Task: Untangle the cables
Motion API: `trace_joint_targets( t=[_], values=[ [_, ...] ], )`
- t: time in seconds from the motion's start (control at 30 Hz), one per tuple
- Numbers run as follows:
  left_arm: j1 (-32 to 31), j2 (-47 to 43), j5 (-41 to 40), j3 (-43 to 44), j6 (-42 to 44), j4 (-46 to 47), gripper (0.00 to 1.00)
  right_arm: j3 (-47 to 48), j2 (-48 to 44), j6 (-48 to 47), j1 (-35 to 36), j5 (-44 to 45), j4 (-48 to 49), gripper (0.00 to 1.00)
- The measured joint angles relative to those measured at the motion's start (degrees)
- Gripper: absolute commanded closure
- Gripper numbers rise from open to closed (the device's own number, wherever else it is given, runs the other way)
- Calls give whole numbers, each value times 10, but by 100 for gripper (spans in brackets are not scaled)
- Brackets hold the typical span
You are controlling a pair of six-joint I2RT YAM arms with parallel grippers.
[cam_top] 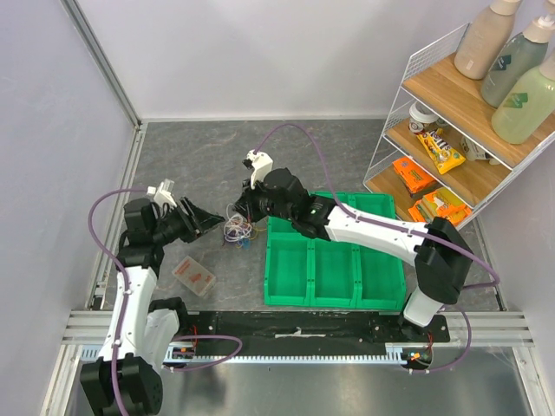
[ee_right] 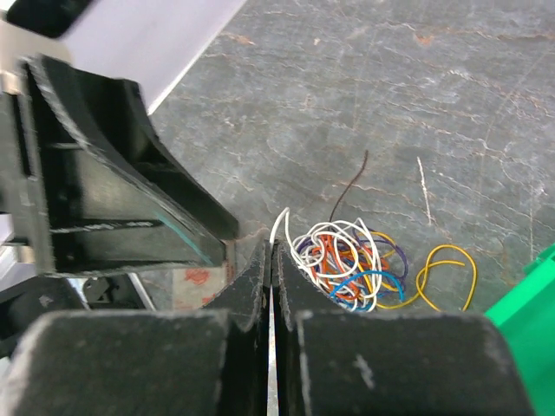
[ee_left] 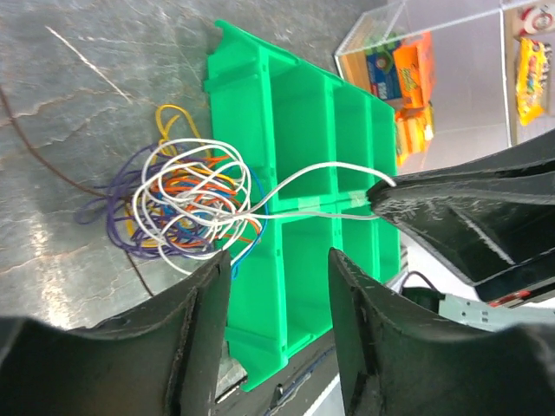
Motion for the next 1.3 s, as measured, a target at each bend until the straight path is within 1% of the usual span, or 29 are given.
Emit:
trace_joint_targets(
  t=[0.07, 0.1, 0.13, 0.23, 0.3, 0.4, 0.5, 0.6, 0.7, 0.8, 0.9, 0.97, 1.03, 1.1, 1.23, 1.3],
  values=[
    [0, -1, 24, -19, -18, 34, 23, 9, -4, 6, 0, -11, -5, 100],
    [-1, -2, 31, -30, -30, 54, 20, 13, -7, 8, 0, -16, -6, 100],
    [-2, -5, 40, -44, -47, 78, 20, 18, -10, 13, -1, -24, -8, 100],
    [-18, -9, 53, -87, -104, 158, 20, 30, -23, 33, -1, -54, 2, 100],
    [-35, 4, 50, -103, -135, 201, 22, 31, -33, 51, -1, -79, 20, 100],
    [-64, 51, 37, -109, -163, 248, 28, 33, -40, 80, -1, -119, 50, 100],
    [-92, 109, 17, -110, -177, 283, 28, 48, -40, 97, 1, -146, 60, 100],
    [-106, 152, -11, -110, -177, 286, 28, 101, -38, 99, 2, -164, 36, 100],
    [-106, 175, -45, -110, -177, 277, 28, 172, -38, 97, 2, -174, 20, 100],
    [-105, 182, -76, -110, -177, 262, 26, 251, -38, 90, 3, -174, 16, 100],
    [-99, 182, -98, -110, -177, 258, 27, 320, -38, 81, 3, -173, 11, 100],
    [-90, 180, -99, -110, -177, 254, 27, 349, -40, 73, 3, -173, 12, 100],
    [-84, 170, -96, -110, -177, 246, 25, 355, -47, 60, 3, -166, 17, 100],
    [-83, 135, -88, -110, -177, 233, 22, 348, -53, 46, 3, -151, 18, 100],
    [-83, -8, -83, -110, -167, 185, 20, 294, -57, 16, 3, -99, 14, 100],
    [-83, -78, -86, -109, -157, 150, 22, 275, -42, 6, -1, -77, 1, 100]
  ],
)
